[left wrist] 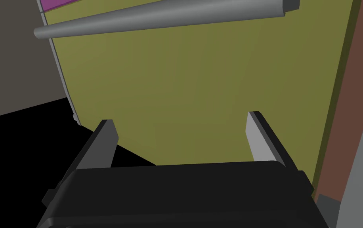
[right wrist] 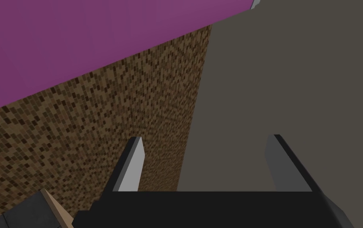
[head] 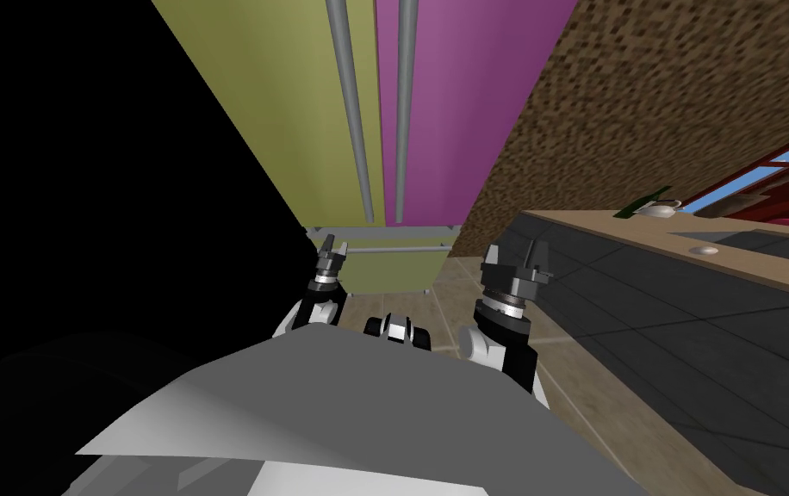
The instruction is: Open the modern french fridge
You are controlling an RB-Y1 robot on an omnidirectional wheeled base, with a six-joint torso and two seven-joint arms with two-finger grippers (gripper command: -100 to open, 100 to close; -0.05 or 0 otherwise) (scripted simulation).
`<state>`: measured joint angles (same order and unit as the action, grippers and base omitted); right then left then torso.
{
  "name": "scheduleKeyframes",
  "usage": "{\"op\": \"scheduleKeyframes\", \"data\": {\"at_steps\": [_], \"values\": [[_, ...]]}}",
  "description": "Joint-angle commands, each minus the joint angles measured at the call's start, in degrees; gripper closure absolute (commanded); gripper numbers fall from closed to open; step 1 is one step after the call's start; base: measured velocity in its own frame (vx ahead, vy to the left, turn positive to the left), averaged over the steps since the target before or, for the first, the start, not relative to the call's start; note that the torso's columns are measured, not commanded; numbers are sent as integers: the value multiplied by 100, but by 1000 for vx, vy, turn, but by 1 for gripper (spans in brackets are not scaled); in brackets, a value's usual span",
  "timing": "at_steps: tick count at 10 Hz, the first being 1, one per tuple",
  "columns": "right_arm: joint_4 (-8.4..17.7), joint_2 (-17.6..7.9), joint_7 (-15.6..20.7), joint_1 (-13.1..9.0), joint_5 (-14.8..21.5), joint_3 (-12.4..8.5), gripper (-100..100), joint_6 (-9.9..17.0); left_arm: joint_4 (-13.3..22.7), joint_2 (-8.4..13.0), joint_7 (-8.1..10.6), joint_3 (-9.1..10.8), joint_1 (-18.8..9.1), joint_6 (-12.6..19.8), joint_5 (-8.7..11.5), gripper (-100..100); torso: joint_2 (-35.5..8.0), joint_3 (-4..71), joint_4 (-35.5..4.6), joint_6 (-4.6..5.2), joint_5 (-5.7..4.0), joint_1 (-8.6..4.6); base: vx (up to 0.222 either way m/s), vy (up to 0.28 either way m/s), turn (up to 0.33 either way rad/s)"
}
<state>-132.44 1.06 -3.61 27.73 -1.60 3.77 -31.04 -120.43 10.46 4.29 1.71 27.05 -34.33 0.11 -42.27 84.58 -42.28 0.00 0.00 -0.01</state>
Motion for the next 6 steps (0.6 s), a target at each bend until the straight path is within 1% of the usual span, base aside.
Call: {"op": "scheduleKeyframes", "data": {"at_steps": [1,4,5,6], "values": [[0,0,0,0,0,0,0,0,353,44,42,28,-16,-278,26,-100,-10,-5,-2,0,0,1,59,-10,4],[0,0,0,0,0,0,0,0,896,49,113,62,-13,-772,68,-100,6,4,2,0,-1,-2,94,-24,10],[0,0,0,0,0,0,0,0,957,49,113,62,-13,-772,68,-100,8,5,3,0,-2,-5,80,-26,5],[0,0,0,0,0,0,0,0,1173,38,138,74,-12,-948,83,-100,-4,-1,0,0,-1,-1,75,-17,5]]}}
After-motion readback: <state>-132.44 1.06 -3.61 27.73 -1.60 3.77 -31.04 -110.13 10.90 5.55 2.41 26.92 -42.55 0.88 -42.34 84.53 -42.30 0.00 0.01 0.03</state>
